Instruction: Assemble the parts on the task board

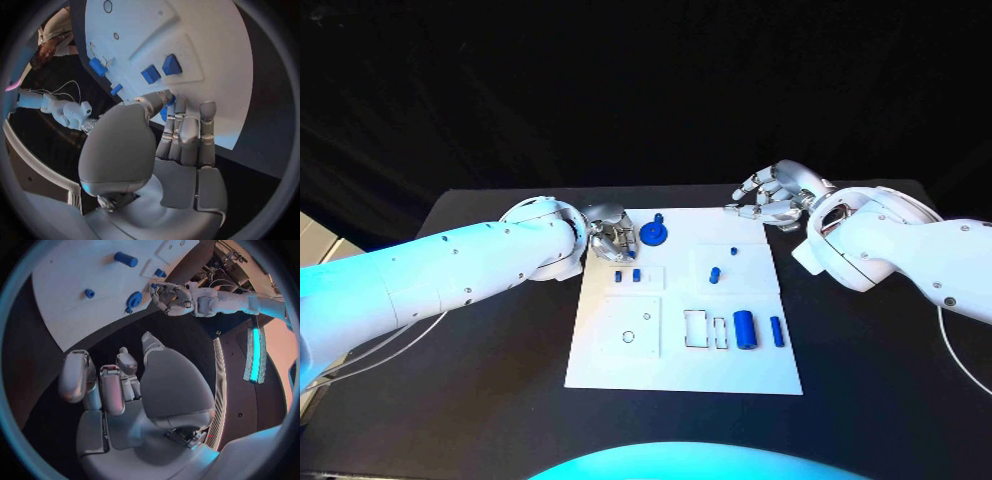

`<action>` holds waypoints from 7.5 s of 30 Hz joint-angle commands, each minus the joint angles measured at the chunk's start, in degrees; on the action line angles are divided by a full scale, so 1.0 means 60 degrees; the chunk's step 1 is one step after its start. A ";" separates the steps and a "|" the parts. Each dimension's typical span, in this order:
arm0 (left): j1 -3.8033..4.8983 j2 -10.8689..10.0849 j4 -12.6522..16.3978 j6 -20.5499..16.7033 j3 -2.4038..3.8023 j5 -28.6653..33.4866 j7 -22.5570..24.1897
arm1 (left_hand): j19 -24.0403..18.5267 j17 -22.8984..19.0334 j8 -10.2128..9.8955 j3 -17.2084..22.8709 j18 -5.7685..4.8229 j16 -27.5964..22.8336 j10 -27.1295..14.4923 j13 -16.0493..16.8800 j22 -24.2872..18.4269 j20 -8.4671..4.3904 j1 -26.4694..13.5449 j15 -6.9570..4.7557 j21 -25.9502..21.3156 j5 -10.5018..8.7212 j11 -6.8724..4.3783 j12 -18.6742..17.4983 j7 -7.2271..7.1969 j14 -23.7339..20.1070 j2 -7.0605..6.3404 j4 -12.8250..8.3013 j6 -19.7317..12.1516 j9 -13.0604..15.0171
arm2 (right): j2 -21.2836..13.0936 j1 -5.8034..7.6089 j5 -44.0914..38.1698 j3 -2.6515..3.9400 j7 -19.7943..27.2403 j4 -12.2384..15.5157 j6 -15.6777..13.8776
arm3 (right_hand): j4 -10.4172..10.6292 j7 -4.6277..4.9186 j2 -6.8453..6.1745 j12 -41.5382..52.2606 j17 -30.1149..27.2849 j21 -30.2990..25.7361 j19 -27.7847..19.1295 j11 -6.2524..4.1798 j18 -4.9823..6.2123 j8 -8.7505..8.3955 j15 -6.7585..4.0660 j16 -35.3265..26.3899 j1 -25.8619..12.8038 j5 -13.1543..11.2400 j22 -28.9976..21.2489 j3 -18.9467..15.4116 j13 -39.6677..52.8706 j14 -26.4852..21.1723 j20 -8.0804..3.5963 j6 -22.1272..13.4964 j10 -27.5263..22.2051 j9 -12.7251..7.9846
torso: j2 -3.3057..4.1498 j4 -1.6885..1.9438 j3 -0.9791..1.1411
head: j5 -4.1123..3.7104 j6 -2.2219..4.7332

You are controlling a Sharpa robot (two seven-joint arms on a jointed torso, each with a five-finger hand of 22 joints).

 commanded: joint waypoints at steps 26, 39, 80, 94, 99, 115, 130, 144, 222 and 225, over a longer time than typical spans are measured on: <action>-0.0035 -0.0083 -0.0015 0.0125 -0.0022 0.0073 -0.0056 | -0.0020 -0.0194 -0.0674 -0.0029 -0.0035 0.0040 0.0028 0.0115 -0.0163 0.0029 -0.0025 0.0061 -0.0188 -0.0003 0.0133 -0.0062 0.0196 -0.0061 -0.0106 -0.0041 -0.0665 -0.0189 | 0.0017 -0.0009 -0.0105 0.0000 0.0059 -0.0011 0.0090 | -0.0012 -0.0029 0.0051 -0.0111 0.0461 -0.0143 -0.0032 -0.0030 0.0138 0.0058 -0.0078 -0.0090 0.0014 0.0013 0.0261 -0.0082 -0.0114 0.0460 -0.0037 0.0015 -0.0066 -0.0015 | -0.0002 -0.0016 0.0017 | 0.0032 0.0003; -0.0035 -0.0285 -0.0219 -0.0001 -0.0020 0.0082 -0.0122 | -0.0063 -0.0245 -0.0755 -0.0009 -0.0024 0.0025 -0.0004 0.0125 -0.0220 0.0042 0.0011 0.0085 -0.0231 0.0004 0.0163 -0.0079 0.0230 -0.0093 -0.0124 -0.0067 -0.0742 -0.0209 | 0.0029 -0.0014 -0.0170 -0.0008 0.0458 -0.0226 0.0358 | -0.0026 -0.0019 -0.0105 -0.4013 -0.1121 -0.1889 -0.0630 -0.0027 0.0415 0.0175 -0.0085 -0.1248 0.0814 0.0022 -0.0729 0.0147 -0.3811 -0.0064 -0.0048 0.0079 -0.2348 -0.0013 | -0.0003 -0.0010 0.0010 | 0.0007 0.0055; -0.0034 -0.2555 0.1561 -0.1581 0.0294 0.9130 0.5188 | -0.1709 -0.5287 -0.0880 -0.0496 0.0133 -0.4632 -0.0715 -0.0356 -0.2617 0.0605 -0.0172 0.0552 -0.3511 0.0064 0.0599 -0.0868 0.0538 -0.3370 0.0123 0.0100 -0.0902 0.0061 | 0.0739 -0.0794 -0.6830 -0.0129 0.1190 -0.1398 0.2468 | -0.0077 -0.0270 -0.1627 -0.9630 -0.0786 -0.0471 0.0221 -0.0025 0.0114 -0.0436 -0.0076 -0.0984 0.1697 0.0003 0.0350 0.2726 -0.9473 0.0367 -0.0222 0.1062 -0.1057 -0.0334 | 0.0005 0.0006 -0.0010 | -0.0816 0.0362; -0.0034 -0.2605 0.1642 -0.1680 0.0299 0.9351 0.5312 | -0.1657 -0.5292 -0.0919 -0.0499 0.0131 -0.4669 -0.0695 -0.0382 -0.2634 0.0595 -0.0141 0.0562 -0.3529 0.0073 0.0624 -0.0912 0.0585 -0.3332 0.0143 0.0098 -0.0925 0.0049 | 0.0828 -0.0878 -0.6875 -0.0140 0.1152 -0.1498 0.2715 | -0.0183 -0.0352 -0.1343 -0.9803 -0.0869 -0.0356 0.0280 -0.0115 0.0105 -0.0317 -0.0134 -0.0982 0.1858 0.0025 0.0466 0.3243 -0.9745 0.0379 -0.0229 0.1587 -0.0258 -0.0218 | 0.0004 -0.0004 0.0004 | -0.0693 0.0292; -0.0034 -0.2609 0.1649 -0.1665 0.0299 0.9358 0.5281 | -0.1508 -0.5247 -0.0959 -0.0539 0.0134 -0.4602 -0.0659 -0.0416 -0.2619 0.0564 -0.0096 0.0552 -0.3480 0.0067 0.0635 -0.0971 0.0609 -0.3145 0.0184 0.0086 -0.0917 0.0040 | 0.0864 -0.0905 -0.6877 -0.0142 0.1157 -0.1538 0.2746 | -0.0250 -0.0370 -0.1188 -0.9944 -0.0922 -0.0239 0.0324 -0.0147 0.0081 -0.0245 -0.0162 -0.0986 0.1861 0.0022 0.0556 0.3601 -0.9855 0.0379 -0.0260 0.1816 0.0075 -0.0133 | 0.0012 0.0003 0.0008 | -0.0659 0.0274; -0.0033 -0.2601 0.1622 -0.1659 0.0299 0.9356 0.5232 | -0.1474 -0.5234 -0.0976 -0.0544 0.0135 -0.4585 -0.0659 -0.0427 -0.2612 0.0553 -0.0072 0.0547 -0.3464 0.0068 0.0637 -0.0993 0.0616 -0.3110 0.0196 0.0076 -0.0923 0.0035 | 0.1008 -0.1065 -0.7072 -0.0145 0.1004 -0.1614 0.2800 | -0.0823 -0.0432 -0.0794 -1.0275 -0.1176 0.0140 0.0458 -0.0252 0.0012 0.0005 -0.0267 -0.1048 0.1790 0.0025 0.0822 0.4385 -1.0003 0.0364 -0.0319 0.2253 0.0842 0.0218 | -0.0002 -0.0001 0.0008 | -0.0645 0.0184; -0.0033 -0.2616 0.1558 -0.1689 0.0299 0.9349 0.5251 | -0.1447 -0.5224 -0.0992 -0.0547 0.0133 -0.4578 -0.0654 -0.0439 -0.2600 0.0540 -0.0028 0.0542 -0.3444 0.0069 0.0636 -0.1014 0.0617 -0.3092 0.0200 0.0046 -0.0923 0.0031 | 0.0832 -0.1067 -0.7206 -0.0124 0.0817 -0.1300 0.1386 | -0.1326 -0.0458 -0.0858 -1.0495 -0.1296 0.0400 0.0534 -0.0299 -0.0037 0.0109 -0.0321 -0.1052 0.1500 0.0013 0.1007 0.5025 -1.0053 0.0346 -0.0325 0.2340 0.1225 0.0483 | -0.0008 -0.0014 0.0006 | -0.0615 0.0155; -0.0034 -0.2611 0.1490 -0.1721 0.0299 0.9351 0.5264 | -0.1447 -0.5224 -0.0992 -0.0547 0.0133 -0.4578 -0.0654 -0.0439 -0.2600 0.0540 -0.0028 0.0542 -0.3444 0.0069 0.0636 -0.1014 0.0617 -0.3092 0.0200 0.0046 -0.0923 0.0031 | 0.0327 -0.0930 -0.6558 0.0000 0.1174 -0.0422 -0.0240 | -0.1417 -0.0462 -0.0895 -1.0575 -0.1325 0.0566 0.0584 -0.0302 -0.0065 0.0114 -0.0333 -0.1047 0.1375 0.0010 0.1100 0.5151 -1.0076 0.0346 -0.0333 0.2336 0.1266 0.0546 | -0.0013 -0.0022 0.0002 | -0.0566 0.0154; -0.0034 -0.2287 0.1711 -0.1831 0.0293 0.9618 0.5174 | -0.1449 -0.5215 -0.1028 -0.0585 0.0118 -0.4601 -0.0645 -0.0465 -0.2589 0.0532 -0.0032 0.0553 -0.3442 0.0069 0.0645 -0.1062 0.0621 -0.3106 0.0195 0.0052 -0.0923 0.0022 | 0.2223 -0.2542 -0.7521 -0.0191 0.0720 0.0382 0.1166 | -0.1539 -0.0405 -0.0909 -1.0654 -0.1383 0.0404 0.0538 -0.0268 -0.0034 0.0095 -0.0329 -0.1057 0.1288 -0.0002 0.1042 0.5261 -1.0102 0.0331 -0.0328 0.2296 0.1257 0.0599 | 0.0004 0.0011 -0.0016 | 0.0663 -0.0480; -0.0034 -0.2289 0.1712 -0.1823 0.0293 0.9618 0.5167 | -0.1449 -0.5215 -0.1028 -0.0585 0.0118 -0.4601 -0.0645 -0.0465 -0.2589 0.0532 -0.0032 0.0553 -0.3442 0.0069 0.0645 -0.1062 0.0621 -0.3106 0.0195 0.0052 -0.0923 0.0022 | 0.2252 -0.2544 -0.7531 -0.0194 0.0745 0.0357 0.1315 | -0.1556 -0.0401 -0.0913 -1.0661 -0.1386 0.0386 0.0532 -0.0265 -0.0031 0.0094 -0.0327 -0.1056 0.1275 -0.0003 0.1036 0.5270 -1.0105 0.0330 -0.0327 0.2293 0.1257 0.0606 | 0.0004 0.0010 -0.0015 | 0.0668 -0.0488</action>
